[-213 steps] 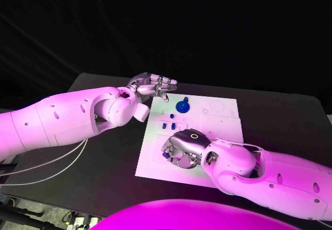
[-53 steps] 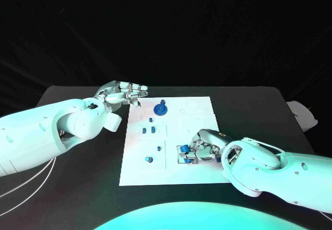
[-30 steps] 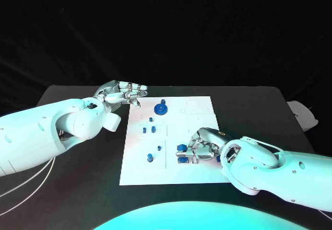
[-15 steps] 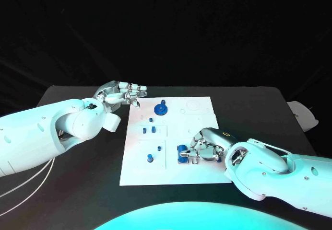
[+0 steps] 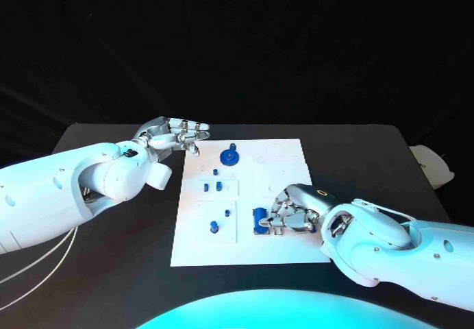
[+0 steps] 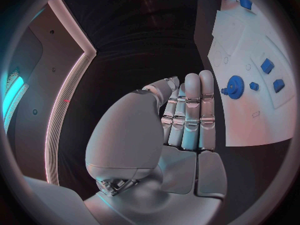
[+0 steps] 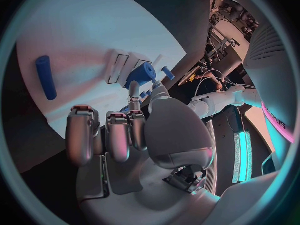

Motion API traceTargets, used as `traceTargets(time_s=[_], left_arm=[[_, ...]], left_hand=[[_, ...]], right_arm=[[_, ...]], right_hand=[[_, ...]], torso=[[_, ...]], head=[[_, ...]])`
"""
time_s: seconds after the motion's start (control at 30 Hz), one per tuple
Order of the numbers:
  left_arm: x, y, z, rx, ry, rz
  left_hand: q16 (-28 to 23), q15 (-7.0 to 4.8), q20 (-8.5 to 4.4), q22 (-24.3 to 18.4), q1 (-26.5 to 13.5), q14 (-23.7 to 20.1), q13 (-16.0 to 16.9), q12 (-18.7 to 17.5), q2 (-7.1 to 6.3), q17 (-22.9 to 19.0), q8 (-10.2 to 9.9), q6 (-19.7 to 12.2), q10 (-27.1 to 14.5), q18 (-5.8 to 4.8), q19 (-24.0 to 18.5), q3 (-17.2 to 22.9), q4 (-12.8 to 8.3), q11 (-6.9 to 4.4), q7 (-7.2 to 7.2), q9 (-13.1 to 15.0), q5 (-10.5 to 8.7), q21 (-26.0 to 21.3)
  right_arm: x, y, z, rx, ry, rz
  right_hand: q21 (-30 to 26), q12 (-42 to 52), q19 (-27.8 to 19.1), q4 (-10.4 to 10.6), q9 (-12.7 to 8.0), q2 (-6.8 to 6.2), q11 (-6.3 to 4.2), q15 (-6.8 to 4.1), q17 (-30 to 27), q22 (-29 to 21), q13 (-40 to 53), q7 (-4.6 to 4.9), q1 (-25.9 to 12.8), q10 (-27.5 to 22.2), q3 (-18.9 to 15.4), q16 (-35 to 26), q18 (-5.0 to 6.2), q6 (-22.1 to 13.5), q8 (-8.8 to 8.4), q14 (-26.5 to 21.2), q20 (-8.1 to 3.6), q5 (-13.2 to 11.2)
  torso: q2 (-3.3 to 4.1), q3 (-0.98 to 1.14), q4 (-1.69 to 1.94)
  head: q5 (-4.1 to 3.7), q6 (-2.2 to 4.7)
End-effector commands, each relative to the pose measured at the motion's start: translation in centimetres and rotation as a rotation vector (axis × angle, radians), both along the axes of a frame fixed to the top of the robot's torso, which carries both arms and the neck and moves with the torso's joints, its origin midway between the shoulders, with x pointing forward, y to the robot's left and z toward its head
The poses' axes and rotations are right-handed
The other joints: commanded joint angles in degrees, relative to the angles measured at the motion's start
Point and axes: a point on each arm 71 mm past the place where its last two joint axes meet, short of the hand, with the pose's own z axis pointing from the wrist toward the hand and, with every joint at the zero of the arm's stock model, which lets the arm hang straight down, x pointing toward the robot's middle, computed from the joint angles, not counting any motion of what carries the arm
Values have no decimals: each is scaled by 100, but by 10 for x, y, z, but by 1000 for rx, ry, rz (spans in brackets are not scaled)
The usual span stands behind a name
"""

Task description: Assemble the parts on the task board

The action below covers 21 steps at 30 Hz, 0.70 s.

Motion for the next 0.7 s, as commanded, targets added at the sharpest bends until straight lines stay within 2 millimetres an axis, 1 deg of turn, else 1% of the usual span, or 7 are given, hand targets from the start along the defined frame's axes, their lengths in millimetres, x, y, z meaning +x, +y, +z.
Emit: traceTargets(time_s=[0.03, 0.2, 0.4, 0.63, 0.7], left_arm=[[-1, -2, 1, -7, -4, -18], [-1, -2, 1, -6, -4, -18], [-1, -1, 1, -5, -4, -16], [-1, -1, 1, -5, -4, -15], [-1, -1, 1, -5, -4, -15]], left_hand=[[-23, 3, -12, 9, -20, -37, -9, 24, 43, -8, 38, -44, -51, 89, -46, -9, -30, 4, 2, 3, -10, 23], [-23, 3, -12, 11, -19, -38, -9, 28, 47, -10, 41, -47, -55, 89, -48, -4, -36, 4, 2, 3, -9, 26], [-23, 3, -12, 11, -19, -38, -9, 28, 47, -10, 41, -47, -55, 89, -48, -4, -36, 4, 2, 3, -9, 26], [-23, 3, -12, 11, -19, -38, -9, 28, 47, -10, 41, -47, -55, 89, -48, -4, -36, 4, 2, 3, -9, 26], [-23, 3, -12, 11, -19, -38, -9, 28, 47, -10, 41, -47, -55, 89, -48, -4, -36, 4, 2, 3, -9, 26]], right_arm=[[-1, 2, -2, -35, 5, 36], [0, 4, -4, -54, 8, 48], [1, 3, -5, -73, -5, 49], [3, 1, -4, -76, -30, 32], [3, 1, -3, -75, -34, 29]], right_hand=[[32, 26, 327, -55, 11, 27, -42, -50, 1038, 1257, 1044, -39, 115, 292, -6, 27, -69, 0, 24, 503, -41, 22], [38, 49, 328, -103, 16, 46, -48, -54, 1050, 1259, 1067, -45, 217, 307, -5, 31, -71, 4, 31, 505, -44, 22], [52, 67, 332, -168, 21, 64, -57, -61, 1061, 1263, 1087, -57, 348, 319, -1, 36, -73, 11, 40, 507, -49, 3], [56, 81, 333, -158, 22, 142, -62, -65, 1065, 1264, 1102, -60, 376, 329, 14, 38, -74, 22, 45, 508, -53, -11], [55, 84, 333, -155, 22, 146, -62, -65, 1066, 1264, 1104, -60, 374, 330, 13, 38, -74, 22, 45, 508, -53, -8]], torso=[[5, -4, -2], [3, -2, 0], [0, -1, -5], [1, 5, -1], [-2, 1, -2]], head=[[8, -21], [17, -39], [19, -47], [13, -42], [8, -42]])
